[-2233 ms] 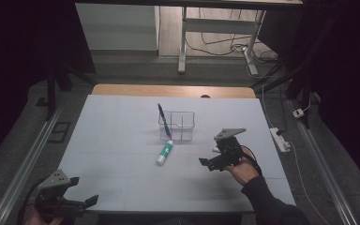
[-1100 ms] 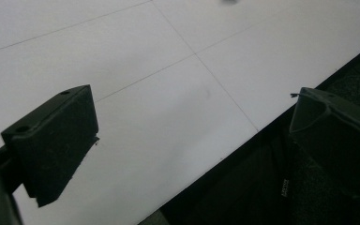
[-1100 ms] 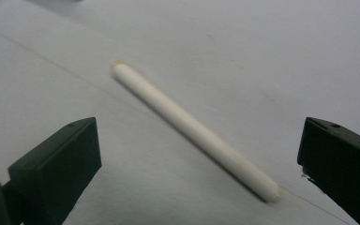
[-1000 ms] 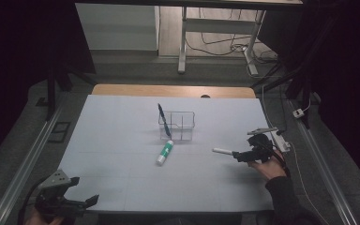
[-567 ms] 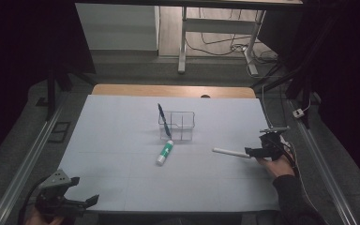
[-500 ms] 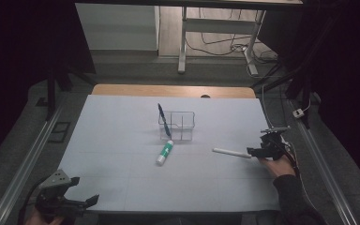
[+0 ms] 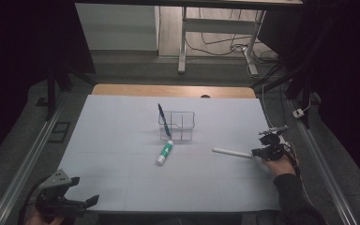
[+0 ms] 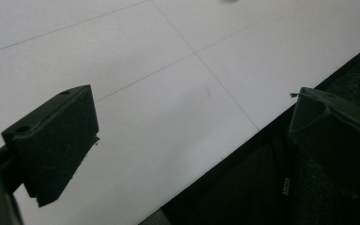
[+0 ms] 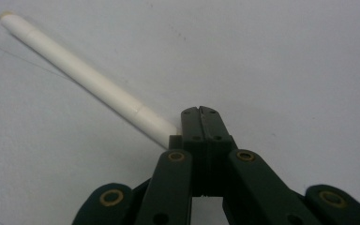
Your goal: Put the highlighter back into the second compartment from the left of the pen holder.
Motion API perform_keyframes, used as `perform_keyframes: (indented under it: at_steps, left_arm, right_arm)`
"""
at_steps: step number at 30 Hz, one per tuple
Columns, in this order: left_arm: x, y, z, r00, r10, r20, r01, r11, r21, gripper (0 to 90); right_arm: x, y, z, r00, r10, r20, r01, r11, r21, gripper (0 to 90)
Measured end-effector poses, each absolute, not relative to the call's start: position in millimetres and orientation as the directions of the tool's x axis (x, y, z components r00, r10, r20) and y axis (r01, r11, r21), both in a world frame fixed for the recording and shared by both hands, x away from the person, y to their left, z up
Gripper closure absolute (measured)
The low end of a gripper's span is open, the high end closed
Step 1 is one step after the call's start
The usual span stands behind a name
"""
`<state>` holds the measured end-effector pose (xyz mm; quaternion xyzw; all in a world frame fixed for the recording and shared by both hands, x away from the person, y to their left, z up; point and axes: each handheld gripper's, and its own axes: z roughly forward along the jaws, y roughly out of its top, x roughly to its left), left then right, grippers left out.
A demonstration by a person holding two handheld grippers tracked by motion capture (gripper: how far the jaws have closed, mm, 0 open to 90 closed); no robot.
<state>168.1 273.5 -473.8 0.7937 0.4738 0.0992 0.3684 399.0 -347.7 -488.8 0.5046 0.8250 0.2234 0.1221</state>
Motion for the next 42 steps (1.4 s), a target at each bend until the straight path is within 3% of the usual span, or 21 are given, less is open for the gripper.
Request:
perform_keyframes:
  at_steps: [28, 42]
  left_arm:
    - [168, 274, -474, 0.533, 0.823, -0.194, 0.679, -0.28, 0.679, 2.0]
    - [170, 273, -474, 0.538, 0.821, -0.191, 0.678, -0.287, 0.677, 2.0]
  right_arm:
    - [372, -331, -490, -0.439, 0.896, 0.06, 0.843, 0.388, 0.374, 89.4]
    - [351, -332, -491, -0.402, 0.903, 0.151, 0.876, 0.331, 0.351, 89.4]
